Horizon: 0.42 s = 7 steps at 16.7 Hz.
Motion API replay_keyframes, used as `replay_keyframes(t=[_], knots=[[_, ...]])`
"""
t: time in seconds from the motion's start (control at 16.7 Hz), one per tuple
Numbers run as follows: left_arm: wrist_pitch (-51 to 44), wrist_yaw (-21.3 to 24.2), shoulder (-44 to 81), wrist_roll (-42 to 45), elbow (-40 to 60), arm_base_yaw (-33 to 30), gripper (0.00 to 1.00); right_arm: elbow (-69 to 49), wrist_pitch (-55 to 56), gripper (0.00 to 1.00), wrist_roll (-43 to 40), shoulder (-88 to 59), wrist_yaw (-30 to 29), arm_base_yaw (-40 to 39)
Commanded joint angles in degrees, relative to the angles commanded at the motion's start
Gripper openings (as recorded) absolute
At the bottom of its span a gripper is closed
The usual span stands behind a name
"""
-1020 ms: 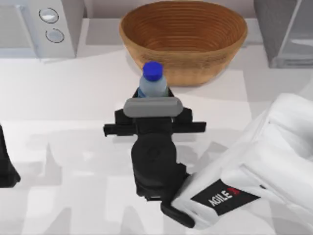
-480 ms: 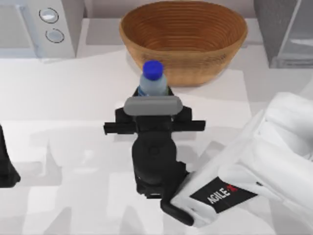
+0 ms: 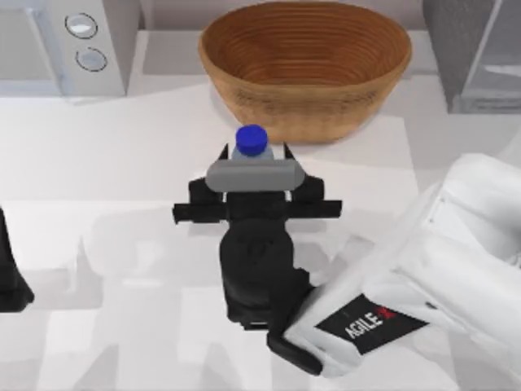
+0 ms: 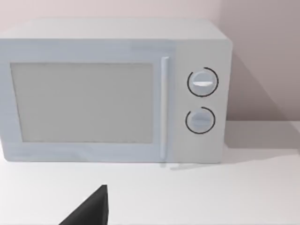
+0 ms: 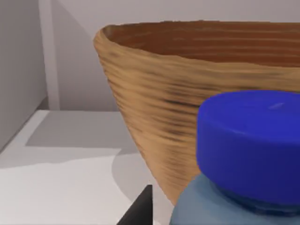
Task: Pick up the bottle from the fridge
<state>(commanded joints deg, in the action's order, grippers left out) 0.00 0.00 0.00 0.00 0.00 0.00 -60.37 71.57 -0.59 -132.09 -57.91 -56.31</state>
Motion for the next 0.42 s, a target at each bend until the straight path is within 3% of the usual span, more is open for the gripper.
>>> replay_keyframes(t=[0.12, 0.42], knots=[[0.0, 0.0, 0.0, 0.0, 0.0, 0.0, 1.0, 0.0, 0.0, 1.0, 0.0, 0.0, 0.0, 0.0], [0.0, 0.0, 0.0, 0.0, 0.0, 0.0, 1.0, 0.0, 0.0, 1.0, 0.0, 0.0, 0.0, 0.0]])
